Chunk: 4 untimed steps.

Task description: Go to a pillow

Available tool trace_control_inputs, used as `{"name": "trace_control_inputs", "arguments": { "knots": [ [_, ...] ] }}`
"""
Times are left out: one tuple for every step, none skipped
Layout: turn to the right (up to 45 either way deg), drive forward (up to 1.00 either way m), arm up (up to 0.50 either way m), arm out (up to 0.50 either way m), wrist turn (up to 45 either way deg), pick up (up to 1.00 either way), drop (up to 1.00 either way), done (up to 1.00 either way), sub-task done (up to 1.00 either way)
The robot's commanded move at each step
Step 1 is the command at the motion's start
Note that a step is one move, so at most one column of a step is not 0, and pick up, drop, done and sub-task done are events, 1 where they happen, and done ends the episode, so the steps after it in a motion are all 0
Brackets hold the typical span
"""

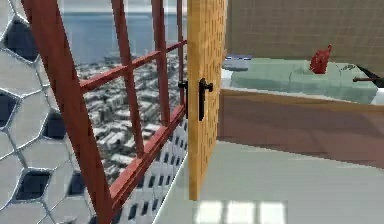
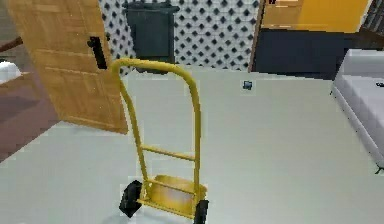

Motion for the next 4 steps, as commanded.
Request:
{"name": "trace_control_inputs", "arguments": {
  "knots": [
    [33.0,0.00,0.00,0.00,0.0,0.00,0.00,0.00,0.00],
    [0.0,0.90,0.00,0.00,0.0,0.00,0.00,0.00,0.00],
    [0.0,1.00,0.00,0.00,0.0,0.00,0.00,0.00,0.00],
    [0.0,0.60,0.00,0.00,0.0,0.00,0.00,0.00,0.00]
  ]
}}
